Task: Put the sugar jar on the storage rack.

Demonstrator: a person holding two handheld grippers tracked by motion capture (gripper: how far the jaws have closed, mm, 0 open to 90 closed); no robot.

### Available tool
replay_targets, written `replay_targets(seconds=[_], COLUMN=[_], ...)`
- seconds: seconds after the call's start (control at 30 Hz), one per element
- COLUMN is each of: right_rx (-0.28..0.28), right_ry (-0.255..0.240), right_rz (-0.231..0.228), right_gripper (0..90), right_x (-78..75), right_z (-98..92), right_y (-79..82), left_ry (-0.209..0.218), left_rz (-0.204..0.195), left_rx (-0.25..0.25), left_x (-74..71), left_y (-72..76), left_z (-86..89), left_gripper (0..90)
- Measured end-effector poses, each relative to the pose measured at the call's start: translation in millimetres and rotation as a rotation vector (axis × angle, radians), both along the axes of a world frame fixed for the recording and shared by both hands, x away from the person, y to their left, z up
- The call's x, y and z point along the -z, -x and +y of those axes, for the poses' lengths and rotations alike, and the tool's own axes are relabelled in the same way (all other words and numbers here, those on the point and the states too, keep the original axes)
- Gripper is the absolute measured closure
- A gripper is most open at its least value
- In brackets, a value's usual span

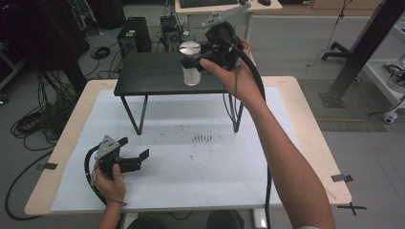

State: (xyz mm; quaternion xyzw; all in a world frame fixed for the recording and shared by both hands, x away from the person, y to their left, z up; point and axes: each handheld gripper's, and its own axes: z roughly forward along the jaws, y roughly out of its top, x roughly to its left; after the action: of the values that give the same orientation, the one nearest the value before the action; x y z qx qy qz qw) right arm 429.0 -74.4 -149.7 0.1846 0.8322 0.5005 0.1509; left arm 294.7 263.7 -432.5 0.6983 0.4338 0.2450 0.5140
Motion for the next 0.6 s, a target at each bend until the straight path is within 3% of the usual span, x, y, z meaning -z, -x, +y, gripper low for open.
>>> replay_targets(seconds=[0.13,0.27,0.6], right_rx=[0.068,0.099,0.140], right_ry=[0.018,0.032,0.028], right_rz=[0.031,0.072,0.094], right_gripper=[43.5,43.6,43.5], right_x=[9.5,21.1,33.3], right_z=[1.7,3.9,9.3], right_y=[-21.2,-37.1,-53.6], left_ry=[0.000,0.001,0.006], left_rz=[0.001,-0.002,-0.001], left_rx=[-0.002,-0.003,-0.006], left_x=[0.0,-0.1,-0.4], left_y=[0.2,0.4,1.0], left_z=[0.0,0.2,1.3], left_gripper=[0.6,0.6,0.6])
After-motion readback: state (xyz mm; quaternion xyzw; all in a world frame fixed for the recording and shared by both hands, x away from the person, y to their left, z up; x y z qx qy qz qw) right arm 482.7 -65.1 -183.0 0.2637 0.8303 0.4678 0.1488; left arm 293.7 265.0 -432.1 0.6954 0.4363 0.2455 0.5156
